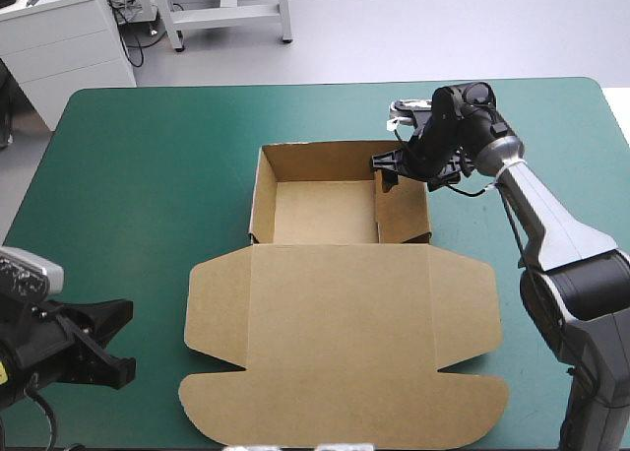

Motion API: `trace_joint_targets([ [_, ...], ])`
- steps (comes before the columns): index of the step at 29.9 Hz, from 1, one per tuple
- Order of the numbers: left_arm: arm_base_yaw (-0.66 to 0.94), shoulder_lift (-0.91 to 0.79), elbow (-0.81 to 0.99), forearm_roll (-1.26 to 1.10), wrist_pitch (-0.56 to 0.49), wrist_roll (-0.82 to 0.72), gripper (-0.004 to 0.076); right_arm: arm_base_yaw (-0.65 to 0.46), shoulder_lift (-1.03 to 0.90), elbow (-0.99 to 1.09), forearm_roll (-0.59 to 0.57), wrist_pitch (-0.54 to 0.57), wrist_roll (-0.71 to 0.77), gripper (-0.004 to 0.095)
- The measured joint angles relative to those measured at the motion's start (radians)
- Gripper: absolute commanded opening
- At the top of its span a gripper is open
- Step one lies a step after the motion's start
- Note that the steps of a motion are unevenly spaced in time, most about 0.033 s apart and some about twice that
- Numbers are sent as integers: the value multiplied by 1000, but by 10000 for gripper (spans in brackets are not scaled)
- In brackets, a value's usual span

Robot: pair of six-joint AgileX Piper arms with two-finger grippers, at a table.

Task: Fold the box

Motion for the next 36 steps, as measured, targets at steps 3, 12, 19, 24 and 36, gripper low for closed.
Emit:
trace_joint_targets([
  [3, 0, -50, 43, 0, 0, 0, -23, 0, 18, 0, 6, -2, 10, 738],
  [12, 0, -112, 132, 0, 0, 0, -23, 0, 32, 0, 7, -2, 22, 700],
  [19, 0, -112, 143, 0, 0, 1, -23, 0, 49, 0, 8, -2, 32, 556],
  [24, 0, -112, 143, 0, 0, 3, -23, 0, 56, 0, 7, -2, 32, 273],
  [36, 0, -112, 143, 15, 0, 3, -23, -22, 42, 1, 3, -6, 6, -23],
])
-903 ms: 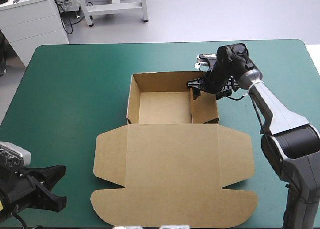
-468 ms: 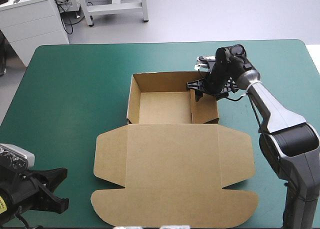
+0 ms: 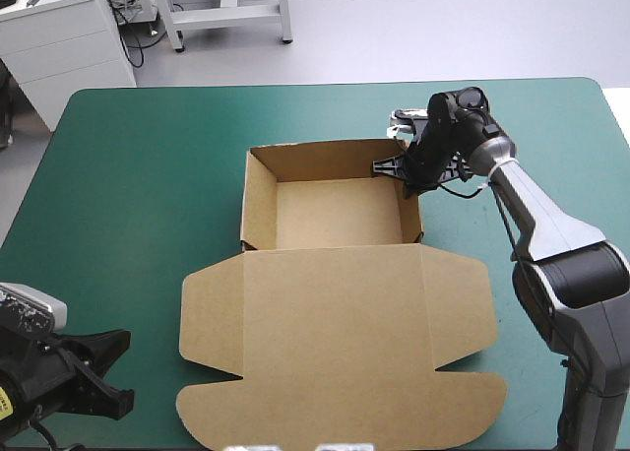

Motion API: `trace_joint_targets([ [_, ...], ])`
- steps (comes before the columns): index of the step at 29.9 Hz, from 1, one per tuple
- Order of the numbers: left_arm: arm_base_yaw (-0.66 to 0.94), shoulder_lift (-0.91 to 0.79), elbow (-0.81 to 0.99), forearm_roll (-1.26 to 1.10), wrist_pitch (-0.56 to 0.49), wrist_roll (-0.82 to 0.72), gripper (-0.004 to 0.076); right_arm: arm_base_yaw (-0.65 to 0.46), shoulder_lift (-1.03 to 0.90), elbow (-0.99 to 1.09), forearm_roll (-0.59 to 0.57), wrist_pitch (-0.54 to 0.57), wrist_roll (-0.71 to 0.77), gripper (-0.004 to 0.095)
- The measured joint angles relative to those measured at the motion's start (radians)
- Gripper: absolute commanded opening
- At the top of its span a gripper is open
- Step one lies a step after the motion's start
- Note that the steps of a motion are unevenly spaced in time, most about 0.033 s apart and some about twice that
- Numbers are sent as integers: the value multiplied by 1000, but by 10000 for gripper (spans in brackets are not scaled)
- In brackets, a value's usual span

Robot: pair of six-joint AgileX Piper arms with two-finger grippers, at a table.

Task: Fold the box

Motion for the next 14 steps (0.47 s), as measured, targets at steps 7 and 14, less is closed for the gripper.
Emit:
trace_joint_targets([
  [7, 0, 0, 0, 23, 0, 1, -23, -169, -161, 2, -12, 4, -63, -23],
  [14, 0, 0, 0, 48, 0, 4, -23, -465, -267, 0, -53, 8, -125, -23],
])
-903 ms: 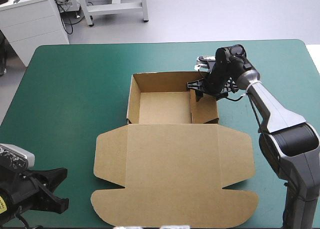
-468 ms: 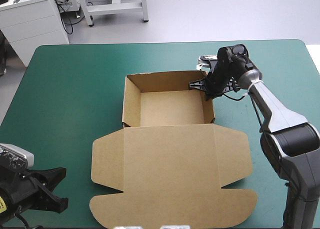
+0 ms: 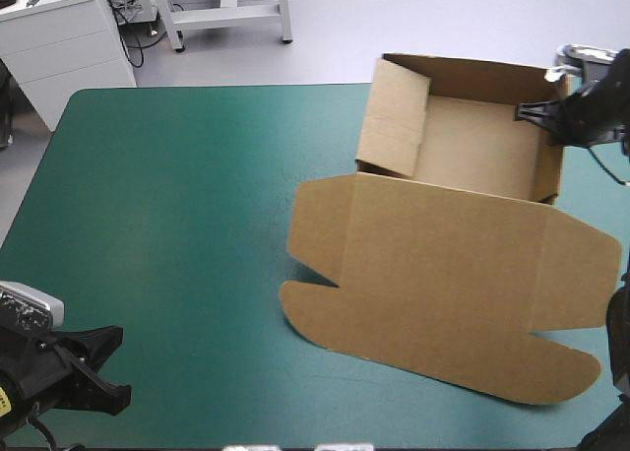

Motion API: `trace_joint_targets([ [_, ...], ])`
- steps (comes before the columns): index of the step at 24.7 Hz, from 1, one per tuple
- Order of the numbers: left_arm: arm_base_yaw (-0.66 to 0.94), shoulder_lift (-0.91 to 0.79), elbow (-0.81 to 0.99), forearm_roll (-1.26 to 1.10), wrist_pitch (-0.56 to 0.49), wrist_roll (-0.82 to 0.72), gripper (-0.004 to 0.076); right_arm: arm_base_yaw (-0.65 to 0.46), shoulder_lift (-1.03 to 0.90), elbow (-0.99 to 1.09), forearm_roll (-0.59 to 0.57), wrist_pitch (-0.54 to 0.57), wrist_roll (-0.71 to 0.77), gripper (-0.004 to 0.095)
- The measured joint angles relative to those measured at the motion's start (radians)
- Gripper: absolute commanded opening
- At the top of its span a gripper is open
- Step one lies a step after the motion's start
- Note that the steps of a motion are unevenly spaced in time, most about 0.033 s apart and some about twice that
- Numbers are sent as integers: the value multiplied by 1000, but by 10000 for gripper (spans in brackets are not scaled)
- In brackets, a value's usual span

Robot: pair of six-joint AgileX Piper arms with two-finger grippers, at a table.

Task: Fold the box

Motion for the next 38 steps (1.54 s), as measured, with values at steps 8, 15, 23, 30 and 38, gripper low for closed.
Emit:
trace_joint_targets([
  [8, 0, 0, 1, 1, 0, 17, -23, -262, 38, 0, -7, 2, -97, -23],
  [15, 0, 0, 1, 4, 0, 27, -26, -413, 145, 0, -2, 2, -120, 2],
  [23, 0, 0, 1, 4, 0, 27, -32, -443, 217, 0, 36, -1, -156, 699],
  [30, 0, 0, 1, 23, 0, 27, -32, -443, 186, 0, 38, -3, -169, 852],
  [38, 0, 0, 1, 23, -52, 28, -32, -321, -192, 0, 135, 2, -191, -19],
])
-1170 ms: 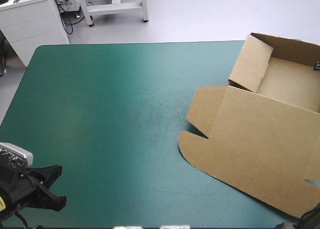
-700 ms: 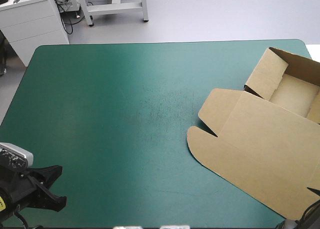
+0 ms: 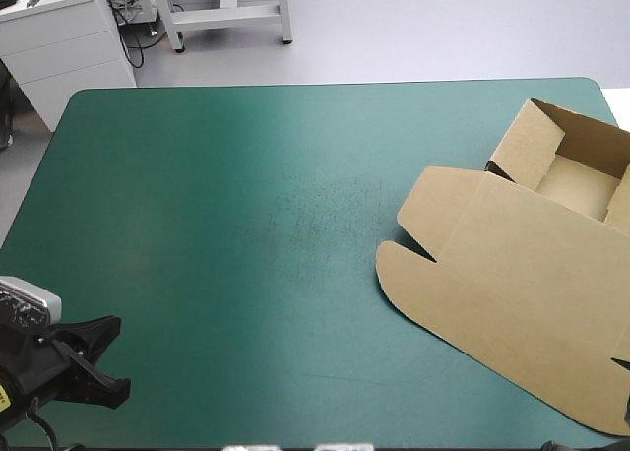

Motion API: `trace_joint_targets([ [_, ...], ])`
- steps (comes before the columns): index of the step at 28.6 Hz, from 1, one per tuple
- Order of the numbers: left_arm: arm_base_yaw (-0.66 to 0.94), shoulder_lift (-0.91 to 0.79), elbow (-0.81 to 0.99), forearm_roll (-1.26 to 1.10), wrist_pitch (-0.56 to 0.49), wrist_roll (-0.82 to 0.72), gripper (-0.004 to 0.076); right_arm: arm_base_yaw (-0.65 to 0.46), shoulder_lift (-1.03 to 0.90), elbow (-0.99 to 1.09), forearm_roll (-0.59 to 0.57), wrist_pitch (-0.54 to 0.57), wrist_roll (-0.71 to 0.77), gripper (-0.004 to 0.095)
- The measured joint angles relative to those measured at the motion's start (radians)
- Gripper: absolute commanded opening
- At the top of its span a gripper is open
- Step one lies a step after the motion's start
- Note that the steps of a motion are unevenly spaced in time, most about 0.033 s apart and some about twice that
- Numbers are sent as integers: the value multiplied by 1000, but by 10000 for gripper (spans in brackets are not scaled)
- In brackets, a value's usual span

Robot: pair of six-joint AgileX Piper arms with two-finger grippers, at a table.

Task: Fold the box

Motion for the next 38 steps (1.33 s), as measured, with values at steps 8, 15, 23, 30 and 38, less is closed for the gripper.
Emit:
trace_joint_targets([
  [8, 0, -1, 0, 64, -52, 10, -32, 323, -215, 45, -51, 1, -18, -22],
  [15, 0, -18, 41, 37, -88, 31, -32, 460, -449, 370, -56, -15, -50, -22],
  [23, 0, -105, 177, 12, -198, 44, -32, 479, -765, 757, -49, -150, -106, -23],
  [30, 0, -205, 288, -35, -270, 75, -32, 480, -987, 1029, -25, -234, -112, -23],
  [38, 0, -326, 424, -61, -321, 78, -32, 480, -1175, 1214, -25, -271, -111, -23],
])
